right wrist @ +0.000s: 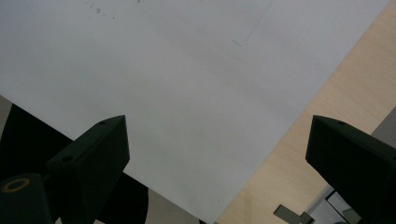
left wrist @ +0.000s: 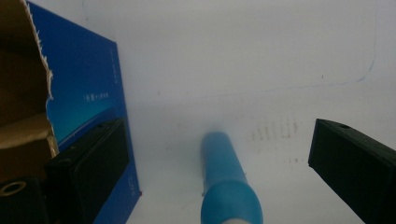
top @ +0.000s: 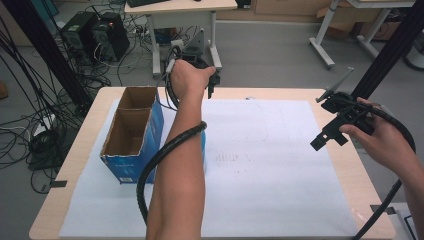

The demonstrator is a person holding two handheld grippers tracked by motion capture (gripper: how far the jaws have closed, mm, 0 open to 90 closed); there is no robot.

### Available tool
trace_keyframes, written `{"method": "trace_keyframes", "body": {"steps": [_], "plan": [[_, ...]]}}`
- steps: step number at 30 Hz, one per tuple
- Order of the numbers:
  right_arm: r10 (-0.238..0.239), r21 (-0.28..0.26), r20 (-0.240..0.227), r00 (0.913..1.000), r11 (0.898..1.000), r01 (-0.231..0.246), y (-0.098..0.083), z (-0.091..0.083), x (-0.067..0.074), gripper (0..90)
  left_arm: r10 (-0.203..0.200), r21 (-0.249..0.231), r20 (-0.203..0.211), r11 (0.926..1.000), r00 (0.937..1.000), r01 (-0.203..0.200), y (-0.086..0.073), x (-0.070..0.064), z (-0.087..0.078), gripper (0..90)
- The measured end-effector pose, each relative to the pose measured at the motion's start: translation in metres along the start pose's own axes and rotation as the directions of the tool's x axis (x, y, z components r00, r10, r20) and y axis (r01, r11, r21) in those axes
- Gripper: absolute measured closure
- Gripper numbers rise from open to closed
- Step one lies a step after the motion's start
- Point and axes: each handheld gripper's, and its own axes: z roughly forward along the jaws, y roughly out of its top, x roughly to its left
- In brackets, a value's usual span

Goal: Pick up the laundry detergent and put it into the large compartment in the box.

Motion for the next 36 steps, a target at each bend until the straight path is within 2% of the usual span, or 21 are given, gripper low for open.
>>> {"method": "trace_keyframes", "body": {"steps": [2,4,7,15,23,36], "plan": [[-0.001,0.002,0.004,1.0000,1.000,0.001,-0.002,-0.001,0.003,6.5,-0.006,-0.004,-0.003,1.0000,1.0000,0.006,-0.010,-0.002,-0.005,5.6],[-0.001,-0.003,0.006,1.0000,1.000,0.001,-0.006,-0.003,0.006,6.5,-0.003,-0.005,-0.005,1.0000,1.0000,0.003,-0.013,-0.003,-0.007,5.6],[-0.001,-0.015,0.011,0.9999,1.000,0.002,-0.014,-0.007,0.010,6.5,-0.001,-0.015,-0.005,0.9999,1.0000,0.001,-0.029,-0.009,-0.014,5.5],[-0.011,-0.032,0.018,0.9998,0.999,0.011,-0.033,-0.014,0.021,6.5,-0.002,0.003,-0.006,1.0000,1.0000,0.002,-0.051,-0.018,-0.011,5.7],[-0.020,-0.051,0.020,0.9996,0.998,0.021,-0.046,-0.019,0.028,6.5,-0.004,0.022,-0.007,0.9998,1.0000,0.004,-0.060,-0.025,0.002,5.7],[-0.030,-0.041,0.017,0.9994,0.999,0.030,-0.051,-0.014,0.033,6.5,-0.014,0.039,-0.009,0.9991,0.9999,0.014,-0.068,-0.024,0.022,6.6]]}}
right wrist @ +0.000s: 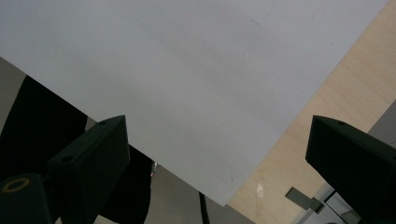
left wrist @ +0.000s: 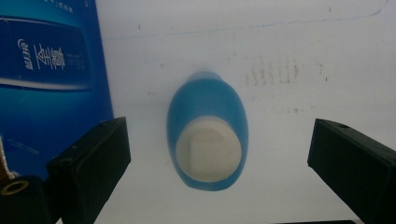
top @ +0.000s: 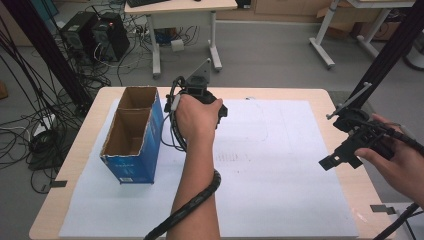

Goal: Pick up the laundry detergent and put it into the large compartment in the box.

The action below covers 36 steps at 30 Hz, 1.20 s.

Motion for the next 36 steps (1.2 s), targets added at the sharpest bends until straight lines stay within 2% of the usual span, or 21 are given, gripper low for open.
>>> {"method": "trace_keyframes", "body": {"steps": [3,10,26,36], "plan": [[-0.002,0.005,-0.004,1.0000,1.000,0.002,0.000,0.003,0.000,6.5,-0.004,0.011,0.014,0.9999,0.9999,0.003,0.000,0.002,0.008,6.6],[-0.006,0.008,-0.005,1.0000,1.000,0.006,0.001,0.006,0.001,6.5,-0.015,0.011,0.008,0.9998,0.9998,0.015,-0.001,0.003,0.016,7.0],[-0.001,0.008,-0.014,0.9999,1.000,0.002,0.001,0.013,0.000,6.5,-0.010,0.027,-0.006,0.9996,0.9999,0.011,-0.002,0.003,0.034,8.5],[0.007,0.011,-0.009,0.9999,1.000,-0.007,0.003,0.017,-0.002,6.4,0.001,0.037,-0.001,0.9993,1.0000,-0.001,-0.001,0.004,0.040,24.3]]}}
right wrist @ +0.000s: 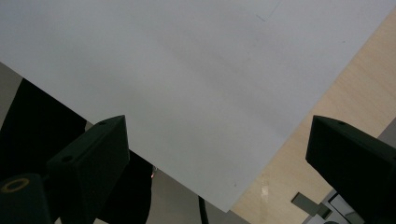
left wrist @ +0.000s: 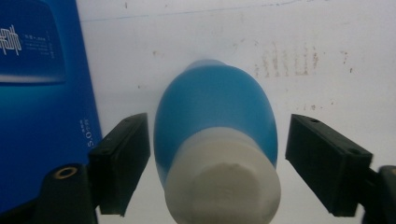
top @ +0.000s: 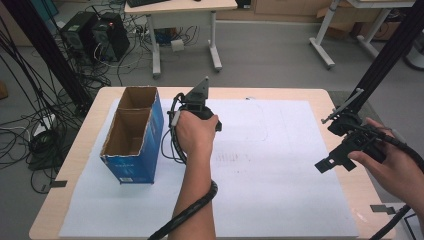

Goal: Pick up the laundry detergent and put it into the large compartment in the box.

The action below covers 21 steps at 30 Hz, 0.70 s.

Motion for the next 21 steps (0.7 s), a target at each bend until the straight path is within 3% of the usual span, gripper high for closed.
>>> {"method": "trace_keyframes", "body": {"steps": [6,21], "plan": [[0.001,0.000,0.000,1.0000,1.000,-0.001,0.0008,0.0012,0.0000,6.4,0.001,0.000,-0.008,1.0000,1.0000,-0.001,-0.0009,-0.0012,0.0036,35.7],[0.002,-0.012,0.001,1.0000,1.000,-0.002,-0.0022,0.0002,-0.0009,6.2,0.038,-0.004,-0.011,0.9993,0.9992,-0.038,-0.0022,-0.0008,0.0026,37.7]]}}
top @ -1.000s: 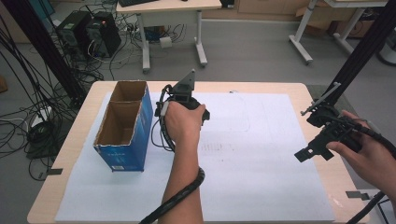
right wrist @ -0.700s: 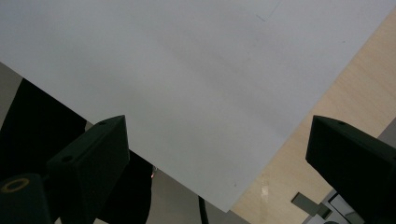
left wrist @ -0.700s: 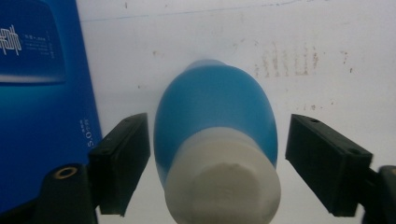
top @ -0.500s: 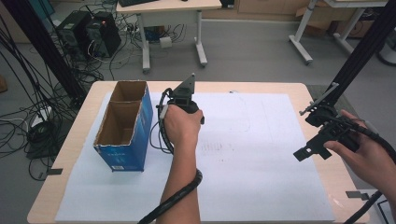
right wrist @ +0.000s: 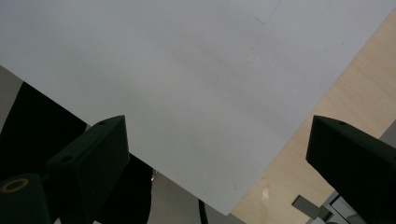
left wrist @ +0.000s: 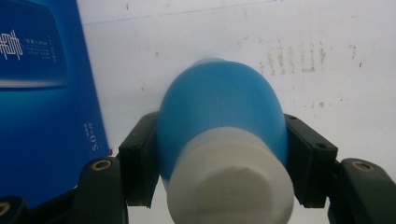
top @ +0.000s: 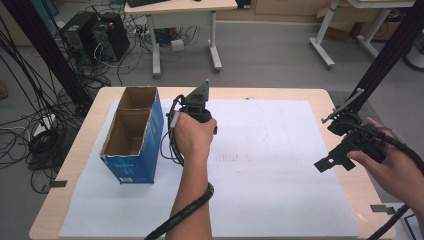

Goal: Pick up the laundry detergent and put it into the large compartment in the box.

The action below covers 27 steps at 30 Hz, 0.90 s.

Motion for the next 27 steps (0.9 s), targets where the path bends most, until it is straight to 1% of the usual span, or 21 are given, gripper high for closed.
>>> {"method": "trace_keyframes", "body": {"steps": [2,6,8,14,18,19,20,21,25,27], "plan": [[0.002,-0.001,0.002,1.0000,1.000,-0.002,-0.001,-0.001,-0.001,6.2,0.006,-0.001,-0.003,1.0000,1.0000,-0.006,0.000,-0.001,-0.002,37.8],[0.007,-0.002,0.005,1.0000,1.000,-0.007,-0.001,-0.003,-0.003,6.2,0.009,-0.014,-0.003,0.9999,1.0000,-0.009,0.000,0.000,-0.016,37.8],[0.010,-0.004,0.004,0.9999,1.000,-0.010,-0.001,-0.004,-0.004,6.2,0.014,-0.021,-0.008,0.9997,0.9999,-0.014,-0.001,0.000,-0.025,37.8],[0.016,-0.009,0.009,0.9998,1.000,-0.016,-0.001,-0.008,-0.004,6.1,0.020,-0.057,-0.004,0.9982,0.9998,-0.020,-0.004,0.003,-0.062,37.8],[0.020,-0.008,0.012,0.9997,1.000,-0.020,0.002,-0.009,-0.003,6.1,0.014,-0.079,-0.001,0.9968,0.9999,-0.014,-0.006,0.006,-0.090,37.8],[0.020,-0.008,0.012,0.9997,1.000,-0.020,0.002,-0.009,-0.003,6.1,0.014,-0.079,-0.001,0.9968,0.9999,-0.014,-0.006,0.006,-0.090,37.8],[0.015,-0.008,0.013,0.9998,1.000,-0.015,0.004,-0.009,-0.002,6.1,0.011,-0.090,0.003,0.9959,0.9999,-0.011,-0.006,0.009,-0.100,37.8],[0.015,-0.010,0.012,0.9998,1.000,-0.015,0.005,-0.010,-0.001,6.1,0.010,-0.095,0.006,0.9955,0.9999,-0.009,-0.007,0.011,-0.106,37.8],[0.010,-0.005,0.013,0.9999,1.000,-0.010,0.010,-0.011,0.001,6.1,0.011,-0.100,-0.001,0.9949,0.9999,-0.011,-0.005,0.014,-0.127,37.8],[0.012,-0.012,0.013,0.9998,1.000,-0.012,0.011,-0.013,0.001,6.1,0.013,-0.106,-0.009,0.9943,0.9999,-0.014,-0.004,0.015,-0.136,37.9]]}}
